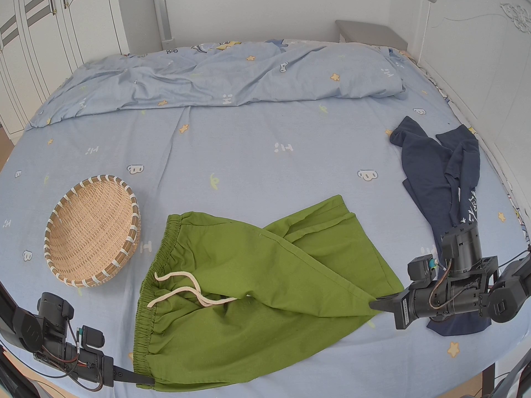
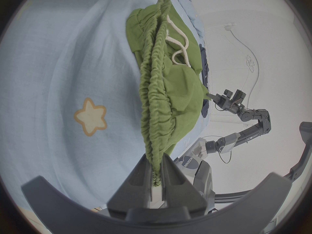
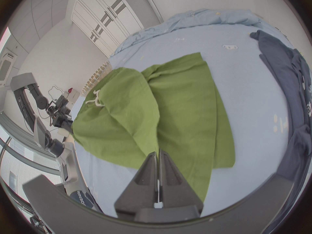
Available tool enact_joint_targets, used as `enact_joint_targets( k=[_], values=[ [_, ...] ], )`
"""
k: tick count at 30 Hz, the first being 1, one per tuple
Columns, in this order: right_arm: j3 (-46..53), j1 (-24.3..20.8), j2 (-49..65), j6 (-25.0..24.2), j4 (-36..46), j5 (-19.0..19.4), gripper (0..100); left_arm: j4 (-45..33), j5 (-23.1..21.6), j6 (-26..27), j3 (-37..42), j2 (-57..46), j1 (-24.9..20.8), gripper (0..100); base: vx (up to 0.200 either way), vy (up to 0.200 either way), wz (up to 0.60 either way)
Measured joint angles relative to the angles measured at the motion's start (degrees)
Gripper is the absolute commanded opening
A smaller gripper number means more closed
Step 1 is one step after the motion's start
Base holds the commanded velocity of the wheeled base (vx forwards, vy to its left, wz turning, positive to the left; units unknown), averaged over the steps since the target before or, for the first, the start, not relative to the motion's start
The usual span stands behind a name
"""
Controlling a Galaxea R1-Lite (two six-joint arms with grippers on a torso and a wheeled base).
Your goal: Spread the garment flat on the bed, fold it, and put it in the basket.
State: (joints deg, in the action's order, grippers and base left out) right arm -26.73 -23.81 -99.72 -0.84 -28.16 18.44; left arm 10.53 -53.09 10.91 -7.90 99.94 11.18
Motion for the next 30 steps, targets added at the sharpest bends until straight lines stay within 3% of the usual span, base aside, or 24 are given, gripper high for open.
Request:
enact_joint_targets(
  k=[7,23,24,30],
  values=[
    [-7.3,1.7,0.0,-0.3,1.1,0.0,0,0.0,0.0,0.0,0.2,-0.1,-0.3,0,0.000,0.000,0.00],
    [-50.8,5.7,-7.2,-0.4,22.0,-0.8,0,0.0,0.0,0.1,0.4,-0.1,-0.2,0,0.000,0.000,0.00],
    [-53.4,5.9,-8.1,-0.4,23.1,-0.9,100,0.0,0.0,0.1,0.4,-0.1,-0.1,0,0.000,0.000,0.00],
    [-70.6,7.0,-14.6,-0.4,30.2,-1.8,100,0.0,0.0,0.1,0.4,-0.1,0.0,0,0.000,0.000,0.00]
  ],
)
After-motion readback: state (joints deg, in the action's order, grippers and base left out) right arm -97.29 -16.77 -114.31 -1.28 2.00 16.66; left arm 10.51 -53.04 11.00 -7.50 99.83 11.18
